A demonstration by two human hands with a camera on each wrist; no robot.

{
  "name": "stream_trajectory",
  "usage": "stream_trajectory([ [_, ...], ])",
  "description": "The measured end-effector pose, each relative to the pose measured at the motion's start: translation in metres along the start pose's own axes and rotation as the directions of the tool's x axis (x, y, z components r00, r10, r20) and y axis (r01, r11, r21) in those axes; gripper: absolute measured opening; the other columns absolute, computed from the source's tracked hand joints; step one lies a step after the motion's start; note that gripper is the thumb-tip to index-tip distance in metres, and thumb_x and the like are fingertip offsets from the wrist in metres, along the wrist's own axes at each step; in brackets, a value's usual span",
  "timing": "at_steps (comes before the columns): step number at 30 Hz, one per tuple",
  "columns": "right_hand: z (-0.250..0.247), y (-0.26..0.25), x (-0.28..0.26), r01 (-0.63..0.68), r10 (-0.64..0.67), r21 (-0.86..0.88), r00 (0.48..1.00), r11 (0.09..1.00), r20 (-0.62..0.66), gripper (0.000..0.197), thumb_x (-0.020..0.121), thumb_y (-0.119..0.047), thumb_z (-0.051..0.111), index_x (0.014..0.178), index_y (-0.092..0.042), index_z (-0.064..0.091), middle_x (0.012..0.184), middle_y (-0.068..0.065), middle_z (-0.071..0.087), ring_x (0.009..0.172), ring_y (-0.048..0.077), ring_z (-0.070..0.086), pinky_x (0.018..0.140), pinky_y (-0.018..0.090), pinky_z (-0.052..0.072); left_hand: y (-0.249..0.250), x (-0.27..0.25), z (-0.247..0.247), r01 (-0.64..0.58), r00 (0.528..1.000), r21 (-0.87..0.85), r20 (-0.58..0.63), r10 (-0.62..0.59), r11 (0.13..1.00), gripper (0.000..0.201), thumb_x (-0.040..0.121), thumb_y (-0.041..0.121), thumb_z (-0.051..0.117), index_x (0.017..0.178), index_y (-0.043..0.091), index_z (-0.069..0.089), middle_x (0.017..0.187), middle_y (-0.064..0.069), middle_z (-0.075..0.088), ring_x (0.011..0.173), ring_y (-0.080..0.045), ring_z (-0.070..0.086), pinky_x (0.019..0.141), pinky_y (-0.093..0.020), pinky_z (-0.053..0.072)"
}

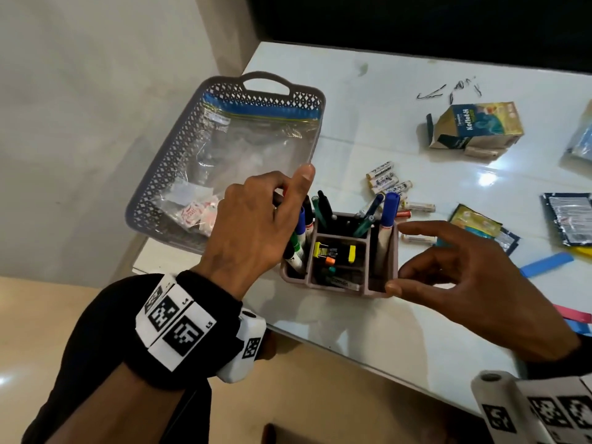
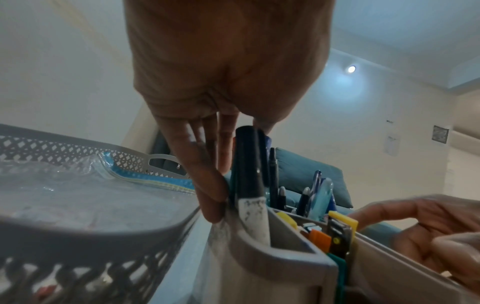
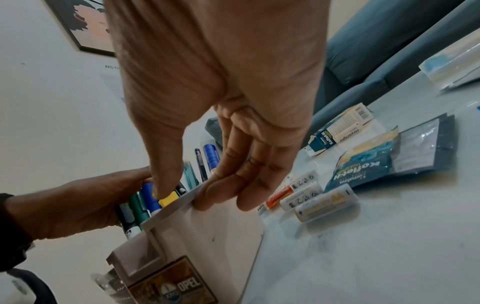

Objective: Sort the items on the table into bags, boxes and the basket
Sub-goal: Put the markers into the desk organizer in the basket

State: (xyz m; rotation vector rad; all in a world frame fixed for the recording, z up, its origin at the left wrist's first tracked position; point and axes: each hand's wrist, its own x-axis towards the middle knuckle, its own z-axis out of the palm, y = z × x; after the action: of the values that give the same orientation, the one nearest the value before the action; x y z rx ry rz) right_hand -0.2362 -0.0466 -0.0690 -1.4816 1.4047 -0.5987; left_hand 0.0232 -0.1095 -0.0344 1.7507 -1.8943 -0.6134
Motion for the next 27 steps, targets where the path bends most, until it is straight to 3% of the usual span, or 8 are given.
stream_trajectory([
  [5,0.001,-0.004,0.001,-0.027,0.028,0.021,0.998,0.999,-0.053,0.056,0.076,-0.032,0.086,0.125,-0.034,0.059,0.079,-0.009,0.078,0.070,0.013,0.074,0.070,0.027,0.061,0.000,0.000,0.001,-0.050,0.999,0.073,0.014,0.049,0.996,0.056,0.102,0.065,0.034,0.080,0.025,0.066,0.067,0.010,0.071,0.069,0.000,0.068,0.069,-0.016,0.047],
  [9,0.001,0.001,0.002,-0.013,0.012,-0.006,0.990,1.000,-0.139,0.045,0.079,-0.036,0.085,0.118,-0.026,0.065,0.080,-0.006,0.077,0.068,0.006,0.071,0.067,0.021,0.058,0.000,-0.001,-0.002,-0.048,0.995,0.194,-0.074,0.063,0.980,0.064,0.101,0.070,0.028,0.089,0.022,0.068,0.085,-0.003,0.076,0.083,-0.031,0.071,0.073,-0.033,0.046],
  [11,-0.002,0.002,0.001,-0.049,0.042,-0.032,0.982,0.998,-0.183,0.041,0.082,-0.043,0.081,0.115,-0.023,0.068,0.083,-0.006,0.077,0.072,0.004,0.071,0.069,0.023,0.059,0.002,-0.001,-0.005,-0.001,0.998,0.194,-0.056,0.012,0.981,0.075,0.097,0.078,0.020,0.088,0.021,0.068,0.079,-0.007,0.072,0.075,-0.032,0.067,0.077,-0.041,0.051],
  [14,-0.008,0.006,-0.002,-0.103,0.096,-0.019,0.972,0.995,-0.215,0.046,0.081,-0.056,0.076,0.112,-0.024,0.071,0.088,-0.006,0.076,0.076,0.004,0.072,0.071,0.031,0.063,0.011,-0.003,-0.004,0.117,0.991,0.141,0.044,-0.125,0.983,0.076,0.100,0.070,0.022,0.078,0.017,0.071,0.067,-0.005,0.061,0.065,-0.022,0.055,0.074,-0.037,0.041],
  [16,-0.008,0.006,-0.004,-0.148,0.151,0.031,0.969,0.988,-0.197,0.052,0.078,-0.060,0.076,0.114,-0.024,0.069,0.090,-0.004,0.076,0.074,0.010,0.074,0.069,0.039,0.064,0.012,-0.005,-0.005,0.191,0.975,0.112,0.094,-0.202,0.975,0.078,0.101,0.066,0.024,0.075,0.011,0.073,0.072,-0.012,0.064,0.071,-0.028,0.057,0.075,-0.036,0.039],
  [22,0.004,0.000,-0.006,-0.267,0.277,0.211,0.961,0.940,-0.016,0.060,0.086,-0.042,0.077,0.135,-0.014,0.057,0.105,0.007,0.074,0.074,0.022,0.078,0.069,0.044,0.065,-0.008,-0.008,-0.007,0.298,0.947,-0.004,0.124,-0.295,0.955,0.070,0.104,0.059,0.032,0.069,0.008,0.064,0.077,-0.018,0.066,0.076,-0.032,0.062,0.068,-0.037,0.043],
  [25,0.011,-0.004,-0.002,-0.241,0.248,0.163,0.969,0.957,-0.018,0.042,0.093,-0.034,0.072,0.127,-0.011,0.062,0.101,0.003,0.077,0.072,0.024,0.078,0.074,0.047,0.064,-0.022,-0.009,-0.007,0.279,0.949,-0.126,0.187,-0.253,0.952,0.051,0.106,0.042,0.044,0.073,0.008,0.065,0.081,-0.019,0.069,0.080,-0.032,0.071,0.070,-0.040,0.056],
  [27,0.014,-0.006,-0.001,-0.198,0.202,0.084,0.978,0.977,-0.051,0.023,0.095,-0.024,0.067,0.112,-0.009,0.068,0.091,0.001,0.078,0.067,0.024,0.078,0.074,0.048,0.064,-0.024,-0.012,-0.010,0.262,0.946,-0.074,0.214,-0.242,0.962,0.045,0.104,0.032,0.045,0.068,0.008,0.059,0.078,-0.015,0.067,0.079,-0.027,0.067,0.067,-0.029,0.048],
])
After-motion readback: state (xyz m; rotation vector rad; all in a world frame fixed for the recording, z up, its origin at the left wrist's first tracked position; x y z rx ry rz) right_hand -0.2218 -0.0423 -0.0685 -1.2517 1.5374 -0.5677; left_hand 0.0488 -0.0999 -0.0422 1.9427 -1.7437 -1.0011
